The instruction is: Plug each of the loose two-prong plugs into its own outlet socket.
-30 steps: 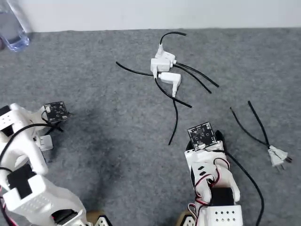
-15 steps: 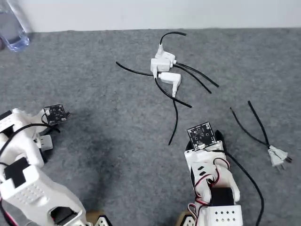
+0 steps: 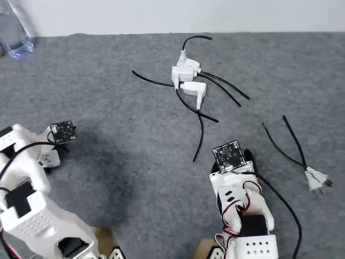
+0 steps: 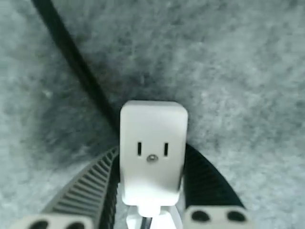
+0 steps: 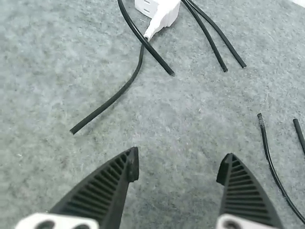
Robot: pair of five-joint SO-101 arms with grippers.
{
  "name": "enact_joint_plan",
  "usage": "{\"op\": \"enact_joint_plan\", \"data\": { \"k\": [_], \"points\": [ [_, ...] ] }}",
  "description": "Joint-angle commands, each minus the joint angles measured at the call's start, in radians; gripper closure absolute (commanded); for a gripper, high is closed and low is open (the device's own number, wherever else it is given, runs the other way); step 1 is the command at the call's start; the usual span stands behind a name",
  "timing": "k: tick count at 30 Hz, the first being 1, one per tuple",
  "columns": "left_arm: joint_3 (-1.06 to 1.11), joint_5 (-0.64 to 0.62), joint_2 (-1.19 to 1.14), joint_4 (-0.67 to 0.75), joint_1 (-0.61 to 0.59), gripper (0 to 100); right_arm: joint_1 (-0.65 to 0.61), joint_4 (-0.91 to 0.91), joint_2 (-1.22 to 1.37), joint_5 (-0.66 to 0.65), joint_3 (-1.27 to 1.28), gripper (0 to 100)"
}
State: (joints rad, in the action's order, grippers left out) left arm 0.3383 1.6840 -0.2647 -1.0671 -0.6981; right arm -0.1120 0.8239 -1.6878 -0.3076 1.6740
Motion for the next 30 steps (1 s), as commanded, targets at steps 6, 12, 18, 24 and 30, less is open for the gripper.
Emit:
{"op": "enact_joint_plan", "data": {
  "k": [6, 12, 18, 24, 30],
  "points": [
    [-0.025, 0.051, 0.101, -0.189, 0.002, 97, -0.008, 0.002, -0.004, -0.012, 0.015, 73.5],
    [-0.025, 0.143, 0.1, -0.183, -0.035, 96, -0.008, 0.002, -0.004, -0.012, 0.015, 73.5],
    [-0.031, 0.13, 0.11, -0.299, 0.048, 96, -0.01, 0.002, -0.004, -0.012, 0.015, 73.5],
    [-0.096, 0.029, 0.11, -0.503, 0.212, 98, -0.01, 0.002, -0.004, -0.012, 0.015, 73.5],
    [-0.156, -0.06, 0.167, -0.681, 0.414, 99, -0.007, 0.002, -0.004, -0.012, 0.015, 73.5]
  ]
}}
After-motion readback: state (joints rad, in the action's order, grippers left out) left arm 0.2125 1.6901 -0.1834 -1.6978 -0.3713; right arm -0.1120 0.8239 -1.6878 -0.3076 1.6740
